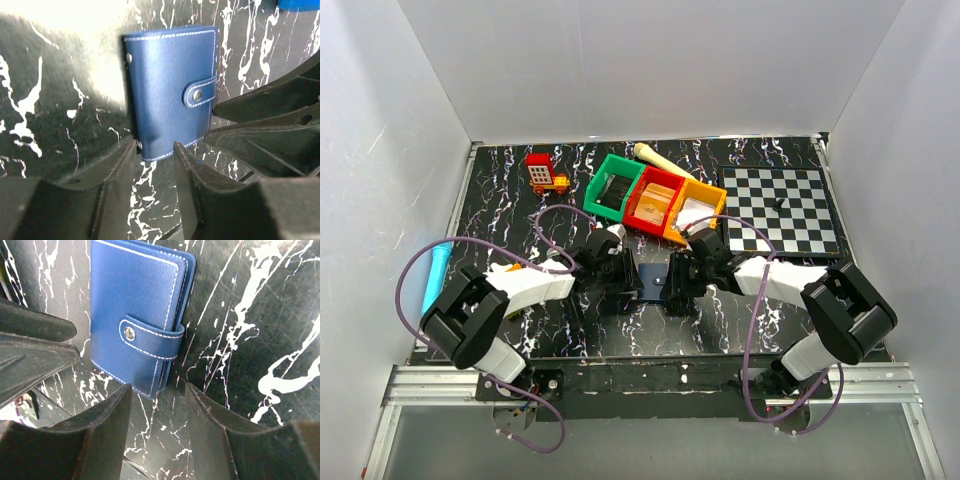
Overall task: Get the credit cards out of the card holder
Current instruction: Open the card holder at the center of the board.
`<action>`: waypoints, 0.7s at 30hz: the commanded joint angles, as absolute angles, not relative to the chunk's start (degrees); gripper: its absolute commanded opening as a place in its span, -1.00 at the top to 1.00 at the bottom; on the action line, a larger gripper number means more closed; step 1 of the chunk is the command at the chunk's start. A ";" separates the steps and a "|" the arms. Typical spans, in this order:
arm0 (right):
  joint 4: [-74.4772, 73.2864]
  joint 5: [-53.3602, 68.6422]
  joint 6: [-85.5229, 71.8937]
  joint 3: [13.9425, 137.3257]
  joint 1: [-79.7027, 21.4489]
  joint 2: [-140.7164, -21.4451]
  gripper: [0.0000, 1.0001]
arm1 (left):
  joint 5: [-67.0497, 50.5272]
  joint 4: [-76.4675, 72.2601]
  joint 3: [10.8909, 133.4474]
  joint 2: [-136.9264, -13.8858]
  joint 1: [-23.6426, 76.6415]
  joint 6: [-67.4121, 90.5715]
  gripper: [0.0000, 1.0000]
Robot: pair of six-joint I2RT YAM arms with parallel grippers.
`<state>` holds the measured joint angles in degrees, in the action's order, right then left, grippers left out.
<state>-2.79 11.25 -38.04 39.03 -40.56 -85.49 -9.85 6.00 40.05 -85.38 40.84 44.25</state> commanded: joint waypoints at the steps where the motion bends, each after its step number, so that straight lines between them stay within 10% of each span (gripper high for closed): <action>1: -1.06 14.06 -39.55 40.69 -39.64 -88.15 -0.09 | -10.46 6.68 43.77 -87.97 39.73 42.54 0.37; 21: 6.06 16.70 -42.80 34.54 -38.06 -85.79 -0.05 | -9.41 6.33 42.36 -92.90 39.64 43.59 0.60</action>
<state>5.50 17.02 -42.24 36.64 -38.59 -87.55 -10.48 5.21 42.94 -92.27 39.70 43.72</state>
